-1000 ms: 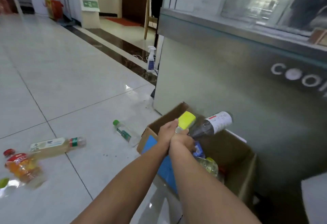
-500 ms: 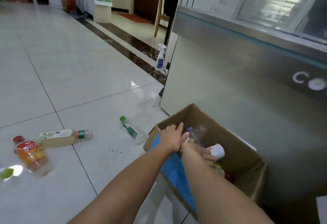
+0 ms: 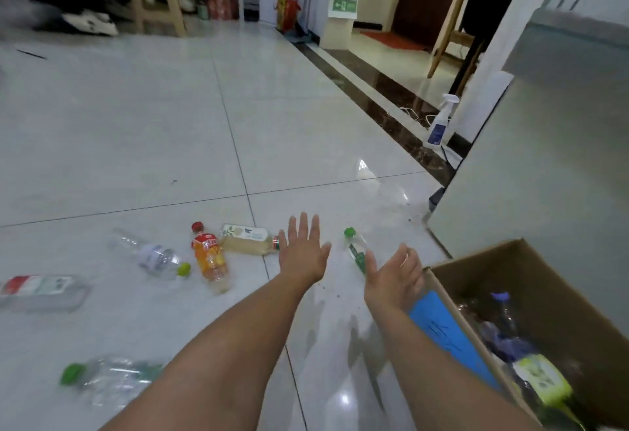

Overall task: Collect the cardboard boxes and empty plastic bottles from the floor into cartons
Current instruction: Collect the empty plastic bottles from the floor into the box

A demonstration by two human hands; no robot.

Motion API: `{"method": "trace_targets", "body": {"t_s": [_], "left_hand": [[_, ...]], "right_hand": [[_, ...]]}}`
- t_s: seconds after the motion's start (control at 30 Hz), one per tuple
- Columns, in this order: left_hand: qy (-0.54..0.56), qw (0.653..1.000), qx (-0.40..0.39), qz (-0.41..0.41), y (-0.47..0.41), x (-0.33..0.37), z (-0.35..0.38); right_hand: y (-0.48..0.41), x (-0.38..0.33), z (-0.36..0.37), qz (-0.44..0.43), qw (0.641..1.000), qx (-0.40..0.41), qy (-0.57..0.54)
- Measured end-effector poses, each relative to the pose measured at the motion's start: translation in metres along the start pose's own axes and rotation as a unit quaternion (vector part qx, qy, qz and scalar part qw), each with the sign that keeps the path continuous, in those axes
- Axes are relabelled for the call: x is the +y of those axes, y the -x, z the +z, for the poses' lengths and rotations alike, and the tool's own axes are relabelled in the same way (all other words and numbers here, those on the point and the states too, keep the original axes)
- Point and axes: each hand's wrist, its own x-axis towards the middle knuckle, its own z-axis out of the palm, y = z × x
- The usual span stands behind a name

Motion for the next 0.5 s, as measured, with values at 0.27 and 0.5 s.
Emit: {"method": "trace_targets", "body": {"t_s": [0.27,0.5], "left_hand": [[-0.005,0.986,0.006,-0.165,0.018,-0.146,0.007],[-0.001,0.962,-0.077,-0.263,0.056,-0.225,0.02]], "right_hand": [[0.016,-0.041,0.068,-0.065,0.989,-0.119,0.061],[-0.003,-0.12,0.089,-0.09,0.974,-0.204,0.032]]}}
